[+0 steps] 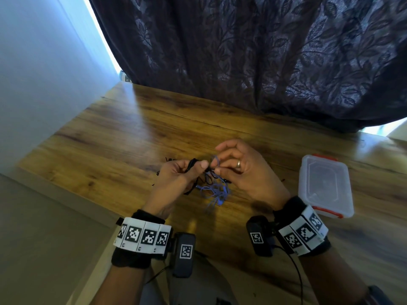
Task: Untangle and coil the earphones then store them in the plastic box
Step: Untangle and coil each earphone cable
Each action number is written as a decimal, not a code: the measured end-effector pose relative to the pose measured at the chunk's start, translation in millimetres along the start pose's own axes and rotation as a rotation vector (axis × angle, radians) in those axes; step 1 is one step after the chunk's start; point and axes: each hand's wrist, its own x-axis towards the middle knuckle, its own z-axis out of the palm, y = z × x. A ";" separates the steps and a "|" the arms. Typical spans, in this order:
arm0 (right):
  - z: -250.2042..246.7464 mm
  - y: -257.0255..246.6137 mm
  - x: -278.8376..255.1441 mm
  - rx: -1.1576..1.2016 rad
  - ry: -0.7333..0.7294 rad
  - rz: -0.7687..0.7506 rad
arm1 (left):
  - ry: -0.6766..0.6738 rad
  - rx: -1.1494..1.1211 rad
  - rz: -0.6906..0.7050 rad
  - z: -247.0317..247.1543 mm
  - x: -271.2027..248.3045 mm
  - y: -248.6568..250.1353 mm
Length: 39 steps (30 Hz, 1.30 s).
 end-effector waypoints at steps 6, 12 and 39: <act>11.7 -0.5 -1.1 -0.135 0.042 -0.003 | 0.091 0.047 0.015 10.0 0.5 -2.7; 15.1 8.3 -0.4 -0.176 0.204 0.018 | 0.208 0.090 0.057 6.9 1.0 -4.6; -8.7 46.7 14.9 0.044 0.227 0.303 | 0.170 0.042 0.164 21.7 5.5 32.7</act>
